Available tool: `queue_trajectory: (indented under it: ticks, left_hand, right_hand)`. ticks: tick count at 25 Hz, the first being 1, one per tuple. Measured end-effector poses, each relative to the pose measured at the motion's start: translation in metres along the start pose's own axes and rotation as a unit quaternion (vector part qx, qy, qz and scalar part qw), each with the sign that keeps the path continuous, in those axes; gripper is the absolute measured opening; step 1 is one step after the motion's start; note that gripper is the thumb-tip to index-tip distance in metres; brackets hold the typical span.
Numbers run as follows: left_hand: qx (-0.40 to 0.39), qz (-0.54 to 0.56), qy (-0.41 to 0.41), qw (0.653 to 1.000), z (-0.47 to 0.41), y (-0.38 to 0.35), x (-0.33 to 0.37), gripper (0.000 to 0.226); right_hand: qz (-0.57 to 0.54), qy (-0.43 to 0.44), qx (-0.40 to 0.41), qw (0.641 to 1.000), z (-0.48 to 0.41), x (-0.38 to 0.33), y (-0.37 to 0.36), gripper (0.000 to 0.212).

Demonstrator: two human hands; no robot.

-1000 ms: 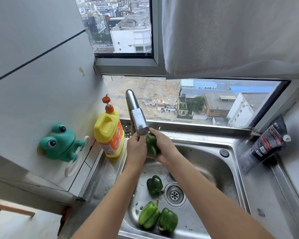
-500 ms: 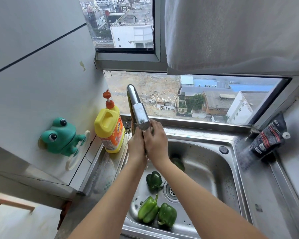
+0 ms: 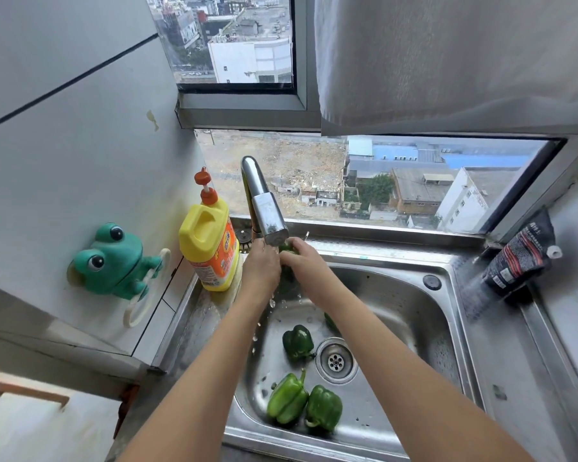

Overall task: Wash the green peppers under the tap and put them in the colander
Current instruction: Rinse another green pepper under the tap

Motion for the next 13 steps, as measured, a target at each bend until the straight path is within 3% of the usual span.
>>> queue_trajectory:
  ticks: [2, 4, 6, 7, 9, 10, 11, 13]
  left_hand:
    - [-0.076, 0.093, 0.116, 0.986, 0.001, -0.01, -0.013, 0.01]
    - [-0.115, 0.299, 0.225, 0.92, 0.018, -0.028, -0.027, 0.02]
    - [-0.116, 0.431, 0.229, 0.865, 0.02, -0.049, -0.035, 0.028]
    - [-0.104, 0.461, 0.21, 0.856, 0.023, -0.054, -0.034, 0.029]
    - [-0.031, 0.465, 0.152, 0.871, 0.02, -0.049, -0.033, 0.026]
    - [0.019, 0.437, 0.109, 0.893, 0.019, -0.039, -0.029, 0.021]
    - [0.065, 0.403, 0.055, 0.911, 0.018, -0.028, -0.025, 0.03]
    - [0.119, 0.311, -0.063, 0.941, 0.022, -0.005, -0.009, 0.055]
  right_hand:
    - [0.132, 0.064, 0.025, 0.989, 0.01, -0.005, -0.002, 0.021]
    - [0.283, 0.189, 0.092, 0.936, 0.028, -0.021, -0.009, 0.018]
    - [0.312, 0.251, 0.191, 0.896, 0.042, -0.03, 0.001, 0.018]
    - [0.285, 0.238, 0.238, 0.897, 0.043, -0.028, 0.011, 0.021]
    - [0.193, 0.15, 0.296, 0.923, 0.039, -0.016, 0.03, 0.027]
    - [0.092, 0.093, 0.298, 0.946, 0.033, -0.004, 0.035, 0.028]
    - [-0.049, 0.039, 0.282, 0.957, 0.027, 0.012, 0.034, 0.026]
    - [-0.292, -0.06, 0.207, 0.932, 0.021, 0.037, 0.013, 0.019]
Point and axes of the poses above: each hand's wrist, its own z-axis away from the middle knuckle, its own y-axis out of the back of the hand, x = y × z, the point moved 10 cm from there along -z, towards the middle knuckle, and after that the axes turned 8 degrees about -x, right-handed, at the moved point
